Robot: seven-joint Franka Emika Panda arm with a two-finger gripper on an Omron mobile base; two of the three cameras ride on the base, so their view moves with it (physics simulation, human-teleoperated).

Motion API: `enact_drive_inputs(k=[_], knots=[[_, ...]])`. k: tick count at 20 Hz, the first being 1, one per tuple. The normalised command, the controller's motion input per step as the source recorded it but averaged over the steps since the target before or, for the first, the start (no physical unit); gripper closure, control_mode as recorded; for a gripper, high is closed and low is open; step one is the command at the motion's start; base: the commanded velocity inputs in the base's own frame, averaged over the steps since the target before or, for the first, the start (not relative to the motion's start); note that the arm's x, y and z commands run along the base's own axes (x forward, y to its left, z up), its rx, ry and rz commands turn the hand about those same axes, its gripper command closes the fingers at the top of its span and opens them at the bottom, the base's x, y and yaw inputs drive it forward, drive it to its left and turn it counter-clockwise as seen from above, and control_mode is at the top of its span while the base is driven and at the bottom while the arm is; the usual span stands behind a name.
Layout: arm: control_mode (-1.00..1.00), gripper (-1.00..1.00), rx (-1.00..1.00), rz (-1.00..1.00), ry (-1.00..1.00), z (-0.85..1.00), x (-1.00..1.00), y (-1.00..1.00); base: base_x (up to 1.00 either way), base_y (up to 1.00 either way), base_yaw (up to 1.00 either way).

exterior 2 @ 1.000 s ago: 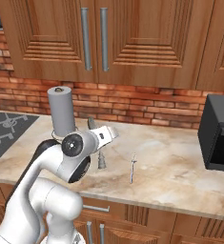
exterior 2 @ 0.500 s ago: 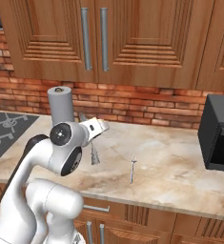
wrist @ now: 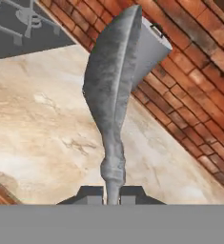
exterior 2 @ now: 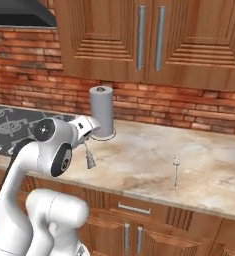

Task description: Take the fork and place it on the left side of the plate. Then take the spoon and place it on the right side of the plate. Make sure they're directly next to the plate.

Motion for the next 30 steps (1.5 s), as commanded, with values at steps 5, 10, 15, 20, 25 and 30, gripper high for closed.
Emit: enact_drive_inputs(k=[5,10,15,20,25,30], knots=[[1.0,1.0,0.0,0.0,0.0,0.0,0.0,0.0,-0.77,0.71,0.29],[1.0,1.0,0.0,0.0,0.0,0.0,0.0,0.0,-0.58,0.73,0.35],[1.0,1.0,0.0,0.0,0.0,0.0,0.0,0.0,-0.5,0.79,0.38],[1.0,1.0,0.0,0.0,0.0,0.0,0.0,0.0,-0.57,0.63,0.38],[1.0,1.0,0.0,0.0,0.0,0.0,0.0,0.0,-0.64,0.15,0.38],[1.0,1.0,0.0,0.0,0.0,0.0,0.0,0.0,-0.4,-0.37,0.4]])
